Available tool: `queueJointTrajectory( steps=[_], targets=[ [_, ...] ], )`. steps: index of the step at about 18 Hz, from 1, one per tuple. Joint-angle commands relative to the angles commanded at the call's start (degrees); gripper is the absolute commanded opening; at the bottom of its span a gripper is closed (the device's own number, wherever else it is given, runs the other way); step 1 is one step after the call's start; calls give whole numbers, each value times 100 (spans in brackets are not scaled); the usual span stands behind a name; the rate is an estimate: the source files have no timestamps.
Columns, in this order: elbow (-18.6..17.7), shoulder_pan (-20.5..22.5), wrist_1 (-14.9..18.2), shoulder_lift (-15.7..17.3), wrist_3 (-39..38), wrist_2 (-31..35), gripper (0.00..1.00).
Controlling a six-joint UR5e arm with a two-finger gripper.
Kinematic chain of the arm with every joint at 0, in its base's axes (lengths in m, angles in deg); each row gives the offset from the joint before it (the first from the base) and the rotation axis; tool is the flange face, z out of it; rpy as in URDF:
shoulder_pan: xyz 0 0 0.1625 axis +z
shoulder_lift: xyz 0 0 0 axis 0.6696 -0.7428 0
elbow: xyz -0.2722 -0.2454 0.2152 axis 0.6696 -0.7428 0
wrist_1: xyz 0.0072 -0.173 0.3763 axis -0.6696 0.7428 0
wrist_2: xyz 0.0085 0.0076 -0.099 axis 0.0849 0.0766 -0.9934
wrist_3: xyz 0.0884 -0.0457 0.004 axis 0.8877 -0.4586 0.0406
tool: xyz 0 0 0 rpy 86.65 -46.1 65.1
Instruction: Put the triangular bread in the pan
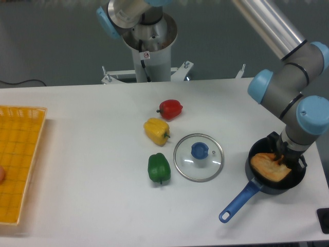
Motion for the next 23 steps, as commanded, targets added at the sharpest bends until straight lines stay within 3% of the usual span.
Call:
queueJointTrajectory(
  steps=[2,3,5,11,16,20,23],
  targets=[
    [0,0,-18,0,17,0,68],
    [-9,0,-18,9,26,0,81],
    [-9,0,-26,9,53,0,94],
    [-263,-35,0,307,35,-52,98],
    [-825,-176,53,895,0,-105,99],
    [-1133,-246,395,1352,0,-167,100],
    [-1388,-413,439,1643,-17,-176,100]
  ],
)
